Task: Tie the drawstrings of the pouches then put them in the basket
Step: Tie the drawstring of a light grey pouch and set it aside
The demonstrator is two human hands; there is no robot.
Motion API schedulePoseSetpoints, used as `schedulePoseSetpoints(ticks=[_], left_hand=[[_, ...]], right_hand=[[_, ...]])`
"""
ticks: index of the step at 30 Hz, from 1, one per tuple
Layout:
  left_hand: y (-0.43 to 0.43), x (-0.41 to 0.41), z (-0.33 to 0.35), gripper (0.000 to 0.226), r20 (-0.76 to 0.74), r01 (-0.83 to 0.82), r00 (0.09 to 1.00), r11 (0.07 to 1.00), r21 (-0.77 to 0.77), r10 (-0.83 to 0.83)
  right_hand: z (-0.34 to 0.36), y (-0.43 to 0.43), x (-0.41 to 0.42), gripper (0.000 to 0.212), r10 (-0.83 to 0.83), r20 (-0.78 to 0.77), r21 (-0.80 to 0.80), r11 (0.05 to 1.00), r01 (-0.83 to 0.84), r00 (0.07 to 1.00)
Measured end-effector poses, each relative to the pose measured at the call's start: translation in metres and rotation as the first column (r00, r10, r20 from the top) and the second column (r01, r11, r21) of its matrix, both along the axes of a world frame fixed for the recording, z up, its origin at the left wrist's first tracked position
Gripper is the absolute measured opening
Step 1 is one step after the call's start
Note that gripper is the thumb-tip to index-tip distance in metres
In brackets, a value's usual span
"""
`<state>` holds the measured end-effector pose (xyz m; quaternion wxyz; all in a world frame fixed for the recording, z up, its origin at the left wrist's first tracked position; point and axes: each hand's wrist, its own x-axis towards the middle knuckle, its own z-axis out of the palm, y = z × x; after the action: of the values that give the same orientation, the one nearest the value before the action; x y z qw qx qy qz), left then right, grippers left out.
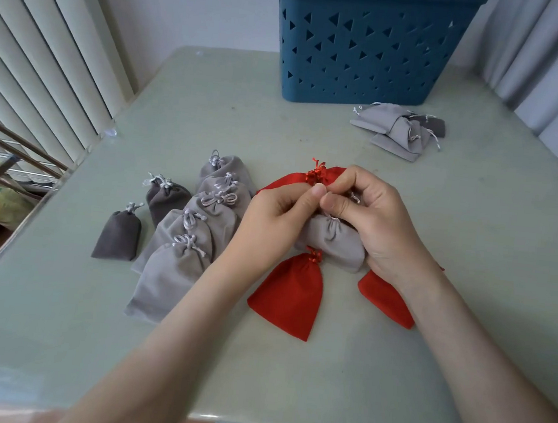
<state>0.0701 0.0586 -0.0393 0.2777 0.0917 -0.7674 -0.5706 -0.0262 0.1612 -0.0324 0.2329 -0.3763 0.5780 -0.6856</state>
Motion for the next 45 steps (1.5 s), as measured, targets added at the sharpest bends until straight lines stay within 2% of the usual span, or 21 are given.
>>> schedulePoseSetpoints(ticks=[3,6,11,14,16,18,21,25,28,34,36,39,41,42,45], left_hand=[[-0.002,0.001,-0.003,0.043,0.004,0.012,1.0,0.999,-0.043,-0.012],[-0.001,0.0,-0.004,0.013,0.023,0.02,1.0,0.98,-0.2,-0.016],[0.0,-0.002,-0.005,0.022,0.061,0.091,0.995,0.966,-0.241,-0.078],[-0.002,-0.003,-0.007,0.021,0.066,0.076,0.996,0.957,-0.279,-0.06],[-0.001,-0.004,-0.008,0.024,0.058,0.018,0.998,0.974,-0.227,-0.004],[0.0,-0.004,-0.006,0.024,0.032,-0.048,0.998,0.998,-0.049,0.05],[0.001,-0.004,-0.002,0.017,0.007,-0.102,0.995,0.983,0.152,0.102],[0.004,-0.003,0.001,0.023,-0.059,-0.001,0.998,0.944,0.33,0.022],[0.006,-0.002,0.003,0.023,-0.088,0.074,0.995,0.888,0.455,-0.037],[0.002,-0.003,0.003,0.018,-0.036,0.014,0.999,0.893,0.45,0.003],[0.001,-0.003,0.001,0.022,-0.017,-0.016,1.0,0.922,0.386,0.025],[0.0,-0.002,0.0,0.011,0.017,-0.079,0.997,0.943,0.324,0.077],[-0.001,-0.003,0.0,0.008,0.046,-0.111,0.994,0.938,0.328,0.102],[-0.001,-0.004,0.0,0.008,0.06,-0.119,0.993,0.939,0.324,0.105],[-0.001,-0.005,-0.002,0.011,0.089,-0.129,0.99,0.94,0.314,0.106]], right_hand=[[0.0,0.002,-0.001,0.026,-0.037,0.005,-0.023,0.999,0.037,0.999],[0.002,0.004,-0.002,0.025,-0.063,-0.071,-0.021,0.998,0.062,0.995],[0.003,0.005,-0.007,0.022,-0.092,-0.268,0.015,0.995,0.1,0.959],[0.004,0.004,-0.006,0.014,-0.065,-0.282,0.009,0.998,0.07,0.957],[0.007,0.005,-0.007,0.016,-0.028,-0.226,0.021,0.999,0.034,0.974],[0.006,0.004,-0.01,0.021,-0.013,-0.247,0.104,0.994,0.04,0.969],[0.002,0.004,-0.013,0.017,0.038,-0.246,0.244,0.97,0.024,0.969],[0.0,0.003,-0.01,0.011,0.063,-0.214,0.298,0.955,0.003,0.975],[-0.001,0.003,-0.012,0.017,0.059,-0.324,0.368,0.927,0.068,0.944],[-0.002,0.008,-0.019,0.022,0.093,-0.534,0.383,0.913,0.142,0.84],[-0.004,0.008,-0.021,0.02,0.116,-0.592,0.401,0.901,0.167,0.798],[-0.005,0.008,-0.021,0.02,0.098,-0.674,0.436,0.853,0.286,0.732],[-0.002,0.008,-0.02,0.031,0.042,-0.658,0.469,0.804,0.365,0.752],[-0.002,0.008,-0.021,0.037,-0.011,-0.606,0.466,0.805,0.366,0.796],[-0.001,0.006,-0.017,0.043,-0.16,-0.247,0.369,0.897,0.245,0.956]])
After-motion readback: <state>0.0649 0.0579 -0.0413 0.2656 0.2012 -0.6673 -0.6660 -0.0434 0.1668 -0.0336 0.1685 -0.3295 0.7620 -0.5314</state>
